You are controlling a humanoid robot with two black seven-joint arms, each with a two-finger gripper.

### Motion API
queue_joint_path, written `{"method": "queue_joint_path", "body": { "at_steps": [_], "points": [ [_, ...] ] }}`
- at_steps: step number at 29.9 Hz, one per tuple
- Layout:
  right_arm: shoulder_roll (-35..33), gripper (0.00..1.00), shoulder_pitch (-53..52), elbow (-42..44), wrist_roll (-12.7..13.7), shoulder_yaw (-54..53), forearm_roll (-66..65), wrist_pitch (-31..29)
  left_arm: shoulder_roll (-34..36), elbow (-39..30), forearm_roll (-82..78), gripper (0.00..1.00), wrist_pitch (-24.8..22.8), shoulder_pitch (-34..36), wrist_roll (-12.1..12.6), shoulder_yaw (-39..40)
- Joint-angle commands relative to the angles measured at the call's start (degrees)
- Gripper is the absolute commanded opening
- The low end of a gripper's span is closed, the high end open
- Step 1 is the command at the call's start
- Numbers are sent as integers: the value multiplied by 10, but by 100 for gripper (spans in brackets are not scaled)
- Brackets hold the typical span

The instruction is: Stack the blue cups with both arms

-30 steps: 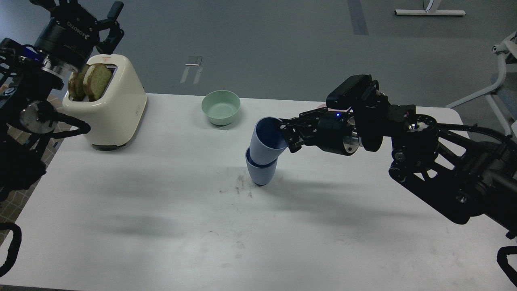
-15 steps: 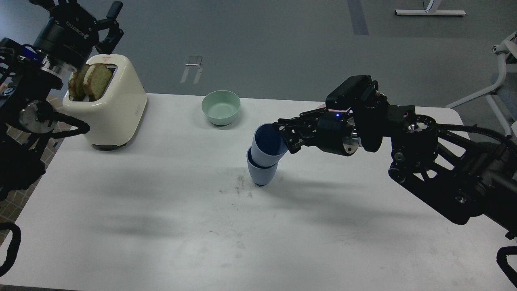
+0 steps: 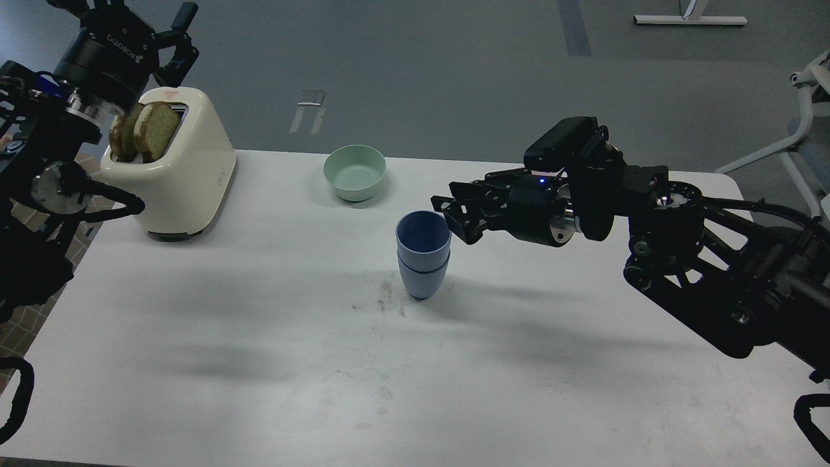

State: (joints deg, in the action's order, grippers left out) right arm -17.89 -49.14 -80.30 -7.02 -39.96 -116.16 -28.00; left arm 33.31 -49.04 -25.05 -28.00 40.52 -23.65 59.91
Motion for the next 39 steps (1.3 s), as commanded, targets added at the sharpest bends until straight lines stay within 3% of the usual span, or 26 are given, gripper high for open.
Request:
{"method": "queue_joint_path", "body": {
  "at_steps": [1,8,13,24,30,34,39],
  "points": [
    [13,100,-2,6,0,-115,2,0,4,0,0,98,0,0,-1,-1],
    [56,100,-29,62,-1,-366,22,0,4,0,1,98,0,0,-1,3],
    [48,100,-30,102,0,-447,134,0,4,0,3,98,0,0,0,5],
    [-29,100,-18,291,0,-480,474,0,3,7,4,98,0,-1,4,6],
    [-32,100,37,328,-1,-480,645,0,-4,7,8,98,0,-2,5,4],
    [-27,100,66,327,-1,-480,668,0,-12,8,8,98,0,-2,6,3],
    [-21,100,71,327,-5,-482,686,0,-21,8,9,98,0,-2,25,4]
  ]
}}
